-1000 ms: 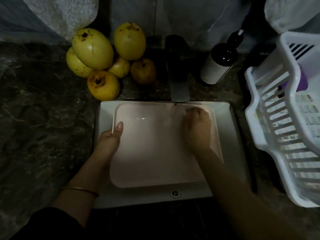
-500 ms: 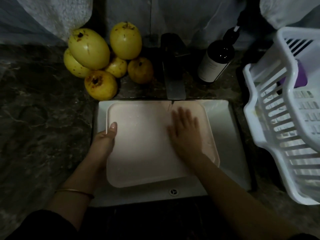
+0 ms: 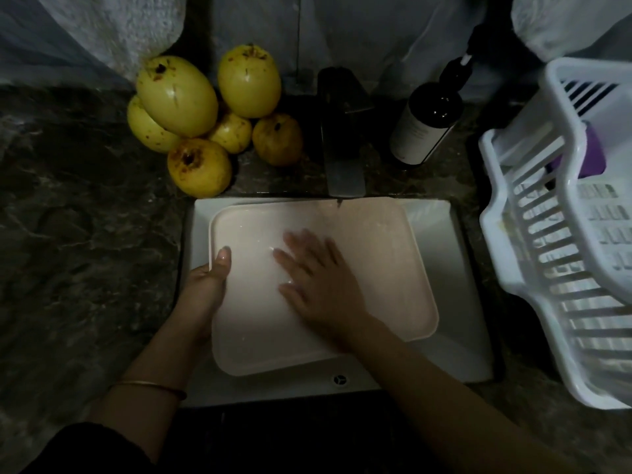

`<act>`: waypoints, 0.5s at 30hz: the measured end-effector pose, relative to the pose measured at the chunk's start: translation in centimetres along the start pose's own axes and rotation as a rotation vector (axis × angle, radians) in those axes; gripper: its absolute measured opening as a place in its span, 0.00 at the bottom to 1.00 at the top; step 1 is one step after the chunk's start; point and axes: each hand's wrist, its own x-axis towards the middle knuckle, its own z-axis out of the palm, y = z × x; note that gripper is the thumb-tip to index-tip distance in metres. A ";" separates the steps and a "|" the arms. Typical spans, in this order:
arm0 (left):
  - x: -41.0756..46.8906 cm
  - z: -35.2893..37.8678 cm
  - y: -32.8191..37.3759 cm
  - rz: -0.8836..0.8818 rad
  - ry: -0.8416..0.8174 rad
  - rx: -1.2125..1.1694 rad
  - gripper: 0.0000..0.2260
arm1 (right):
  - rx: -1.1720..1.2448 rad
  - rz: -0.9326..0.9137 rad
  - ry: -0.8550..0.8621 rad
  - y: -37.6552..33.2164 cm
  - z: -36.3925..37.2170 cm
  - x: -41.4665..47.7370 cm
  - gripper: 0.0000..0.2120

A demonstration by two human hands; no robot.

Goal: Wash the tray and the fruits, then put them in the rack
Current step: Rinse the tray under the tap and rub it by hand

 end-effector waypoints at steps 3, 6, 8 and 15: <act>-0.3 -0.3 -0.2 0.006 0.011 -0.027 0.15 | 0.033 0.236 0.013 3.6 -0.3 -1.2 0.30; -0.2 -0.5 -0.4 -0.004 0.028 -0.004 0.17 | 0.083 0.462 -0.032 5.5 -0.6 -0.7 0.28; -0.2 -0.5 -0.5 -0.017 0.035 -0.007 0.20 | 0.106 0.533 -0.023 4.7 -0.5 0.7 0.29; 0.1 -0.3 -0.4 0.006 0.010 -0.021 0.17 | 0.026 0.263 0.061 -3.1 0.3 4.4 0.29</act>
